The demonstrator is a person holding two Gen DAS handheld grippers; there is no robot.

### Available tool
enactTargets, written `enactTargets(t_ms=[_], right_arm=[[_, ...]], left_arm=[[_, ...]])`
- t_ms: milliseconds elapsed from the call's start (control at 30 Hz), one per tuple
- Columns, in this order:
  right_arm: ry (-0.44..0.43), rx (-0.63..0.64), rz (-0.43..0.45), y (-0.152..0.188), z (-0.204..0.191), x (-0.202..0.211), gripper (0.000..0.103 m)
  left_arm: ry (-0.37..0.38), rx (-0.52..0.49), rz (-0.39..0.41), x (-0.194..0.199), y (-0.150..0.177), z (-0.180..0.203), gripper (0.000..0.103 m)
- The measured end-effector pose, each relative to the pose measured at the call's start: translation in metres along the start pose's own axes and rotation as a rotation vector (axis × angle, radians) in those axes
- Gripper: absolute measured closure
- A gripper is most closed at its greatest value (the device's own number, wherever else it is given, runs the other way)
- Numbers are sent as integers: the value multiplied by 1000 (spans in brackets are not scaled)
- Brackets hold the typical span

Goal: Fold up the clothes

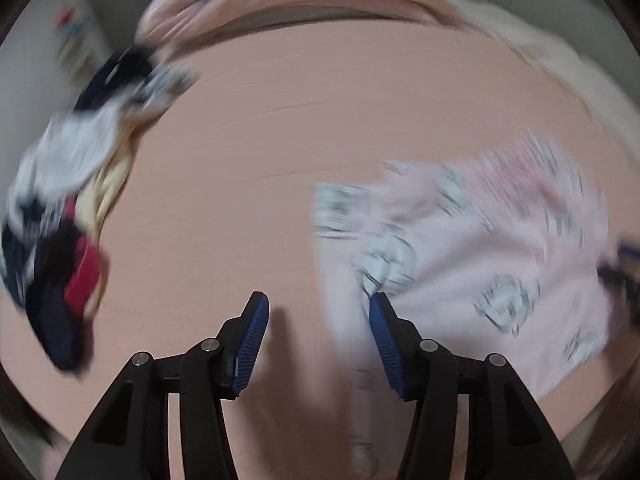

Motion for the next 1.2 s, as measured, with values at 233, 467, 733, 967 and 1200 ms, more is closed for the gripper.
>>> enactTargets(t_ms=[233,467,733,967,1200], right_arm=[[-96,45,78,23,-33,39,45],[29,5,7,37,-2,29,45],[-27,37,62,26,-13,44,45],[226,129,35,56,13,38,31],[-7,-104,132,30,32,60,40]], left_arm=[[261,-8,33,25,17,43,53],[49,16,-5,4,23,8,53],[354,88,-26,14,32,44,54],[139,63,-17,0,49,30,54],[183,182,66,5,37,18,54]])
Point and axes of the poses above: each gripper's, at about its wrist camera, not at the fingertips, and x roughly against the way its jaws point, z to its right, y to its underside, the point moved 4 cm from there along -x, roughly the way its jaws point, and after that the axes turned 8 degrees about z, right-handed, at the moved point
